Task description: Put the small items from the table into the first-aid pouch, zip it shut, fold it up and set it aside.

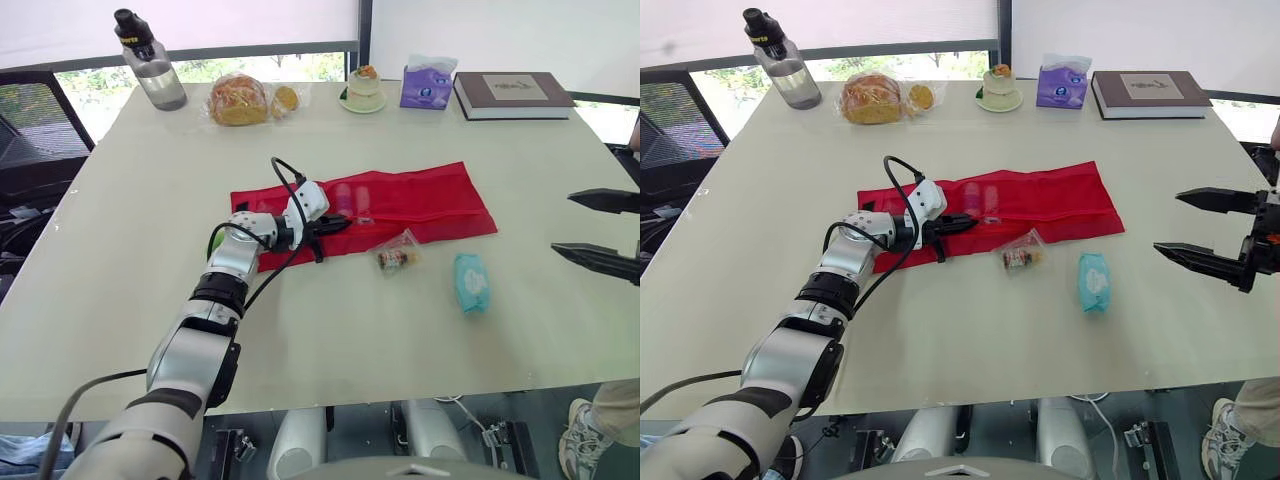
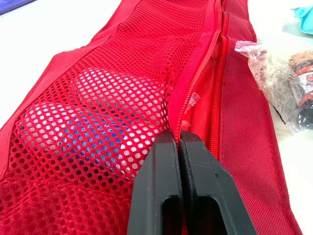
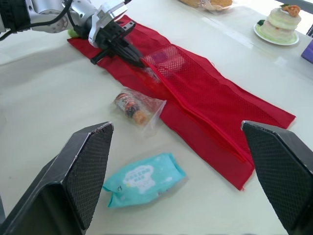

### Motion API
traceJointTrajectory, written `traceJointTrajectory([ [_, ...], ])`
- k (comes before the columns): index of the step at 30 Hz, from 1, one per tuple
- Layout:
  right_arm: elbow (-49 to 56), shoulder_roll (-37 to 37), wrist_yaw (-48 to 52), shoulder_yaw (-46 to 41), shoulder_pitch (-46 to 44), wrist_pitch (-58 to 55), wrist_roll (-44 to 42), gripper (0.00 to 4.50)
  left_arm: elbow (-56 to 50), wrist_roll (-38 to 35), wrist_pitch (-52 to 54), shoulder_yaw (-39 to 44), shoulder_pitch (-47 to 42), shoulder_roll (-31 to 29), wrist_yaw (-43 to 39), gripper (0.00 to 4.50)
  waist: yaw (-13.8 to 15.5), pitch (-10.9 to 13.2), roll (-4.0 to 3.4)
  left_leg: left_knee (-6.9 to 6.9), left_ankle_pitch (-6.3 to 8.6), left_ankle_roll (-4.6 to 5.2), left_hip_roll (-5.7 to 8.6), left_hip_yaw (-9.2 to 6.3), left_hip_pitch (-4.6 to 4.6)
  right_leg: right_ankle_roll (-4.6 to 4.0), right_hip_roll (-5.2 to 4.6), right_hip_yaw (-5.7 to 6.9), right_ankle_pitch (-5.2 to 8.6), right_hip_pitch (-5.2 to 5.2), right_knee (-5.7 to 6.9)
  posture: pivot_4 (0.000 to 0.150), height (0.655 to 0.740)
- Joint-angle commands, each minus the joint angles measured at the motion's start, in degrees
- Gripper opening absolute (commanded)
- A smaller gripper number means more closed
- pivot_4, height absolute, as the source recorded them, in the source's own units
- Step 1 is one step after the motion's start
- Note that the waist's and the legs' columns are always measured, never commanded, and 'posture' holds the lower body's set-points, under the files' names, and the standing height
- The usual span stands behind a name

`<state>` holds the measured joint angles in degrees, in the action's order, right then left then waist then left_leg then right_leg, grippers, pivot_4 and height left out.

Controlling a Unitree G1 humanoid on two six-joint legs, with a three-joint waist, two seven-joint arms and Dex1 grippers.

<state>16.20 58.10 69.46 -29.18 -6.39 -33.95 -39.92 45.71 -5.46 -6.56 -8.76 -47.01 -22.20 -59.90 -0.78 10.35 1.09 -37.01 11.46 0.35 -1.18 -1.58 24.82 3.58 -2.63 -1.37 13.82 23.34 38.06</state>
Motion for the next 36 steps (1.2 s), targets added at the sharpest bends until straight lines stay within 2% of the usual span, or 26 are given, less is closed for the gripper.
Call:
traceJointTrajectory([
  [1, 1.76, 0.03, -2.62, 5.06, -1.42, -0.12, 1.86, 4.46, -0.5, 0.46, -0.57, 0.88, -1.02, -0.14, 0.13, 0.0, 0.06, 0.01, -0.02, -0.01, 0.0, 0.0, 0.0, 0.0, 0.01, 0.0, 0.0, 0.0, 0.0, 0.0, 0.0, 0.15, 0.74],
  [3, 1.01, -1.52, -4.29, 11.64, -4.46, -0.29, 4.06, 4.46, -0.34, 0.54, -0.59, 0.89, -1.16, -0.21, 0.08, 0.0, -0.08, 0.01, -0.02, -0.02, 0.0, 0.0, 0.01, 0.01, 0.01, 0.0, -0.01, 0.0, 0.0, 0.0, 0.0, 0.15, 0.74],
  [7, -2.56, -5.64, -4.92, 23.06, -10.48, 6.66, 12.07, 4.46, -0.14, 0.83, -0.48, 0.94, -1.44, -0.1, 0.21, 0.0, 0.01, 0.01, -0.02, -0.04, 0.0, 0.0, 0.0, -0.01, 0.01, 0.0, 0.0, 0.02, 0.0, 0.01, 0.0, 0.15, 0.74],
  [11, -8.17, -9.72, -3.56, 30.97, -16.11, 13.18, 18.26, 4.46, -0.61, 0.98, -0.22, 0.99, -1.33, -0.05, 0.16, 0.0, 0.01, 0.01, -0.02, -0.04, 0.0, 0.0, 0.01, 0.02, 0.03, 0.0, 0.0, 0.01, -0.01, 0.01, -0.01, 0.15, 0.74],
  [22, -28.82, -20.35, 1.26, 44.14, -29.53, 29.69, 30.86, 4.46, -2.62, 1.17, 0.83, 0.7, -0.56, 0.12, 0.18, 0.0, 0.01, 0.01, -0.03, -0.06, 0.0, 0.0, 0.02, -0.03, 0.02, -0.01, 0.0, 0.05, -0.02, 0.01, 0.03, 0.15, 0.74],
  [25, -34.63, -22.0, 0.56, 46.37, -31.47, 35.42, 35.29, 4.46, -3.66, 1.09, 1.31, 0.69, -0.04, 0.27, 0.44, 0.0, 0.01, 0.01, -0.03, -0.07, -0.01, -0.01, 0.02, -0.02, 0.01, -0.01, 0.0, 0.05, -0.02, 0.0, 0.03, 0.15, 0.74],
  [28, -36.89, -23.5, 1.58, 46.72, -31.84, 36.91, 35.59, 4.46, -4.7, 1.0, 1.84, 0.85, 0.6, 0.14, 0.66, 0.0, 0.08, 0.02, -0.03, -0.07, -0.01, -0.01, 0.02, -0.05, 0.02, -0.02, 0.0, 0.06, -0.02, 0.01, 0.04, 0.15, 0.74],
  [31, -36.7, -23.77, 2.98, 46.48, -31.54, 36.82, 35.28, 3.7, -4.93, 0.99, 2.02, 0.94, 0.92, -0.03, 0.73, 0.0, 0.01, 0.02, -0.03, -0.07, -0.01, -0.01, 0.02, -0.03, 0.01, -0.02, 0.0, 0.04, -0.02, 0.0, 0.04, 0.15, 0.74],
  [33, -36.16, -23.49, 4.04, 46.68, -31.31, 36.82, 35.29, 2.86, -5.03, 0.9, 2.19, 0.97, 1.02, 0.01, 0.68, 0.0, 0.01, 0.02, -0.03, -0.07, -0.01, -0.01, 0.02, -0.04, 0.01, -0.02, 0.0, 0.05, -0.02, 0.0, 0.06, 0.15, 0.74],
  [34, -35.84, -23.47, 4.11, 46.61, -31.21, 36.78, 35.35, 2.19, -5.14, 0.77, 2.33, 1.0, 1.07, 0.08, 0.56, 0.0, 0.0, 0.02, -0.03, -0.07, -0.01, -0.01, 0.02, -0.04, 0.01, -0.02, 0.0, 0.05, -0.02, 0.0, 0.06, 0.15, 0.74],
  [36, -34.47, -23.7, 3.77, 46.38, -31.16, 35.8, 35.37, 1.35, -5.29, 0.66, 2.51, 0.95, 1.0, 0.27, 0.44, 0.0, -0.01, 0.02, -0.04, -0.07, -0.01, -0.01, 0.02, -0.04, 0.01, -0.02, 0.0, 0.05, -0.02, 0.0, 0.06, 0.15, 0.74],
])
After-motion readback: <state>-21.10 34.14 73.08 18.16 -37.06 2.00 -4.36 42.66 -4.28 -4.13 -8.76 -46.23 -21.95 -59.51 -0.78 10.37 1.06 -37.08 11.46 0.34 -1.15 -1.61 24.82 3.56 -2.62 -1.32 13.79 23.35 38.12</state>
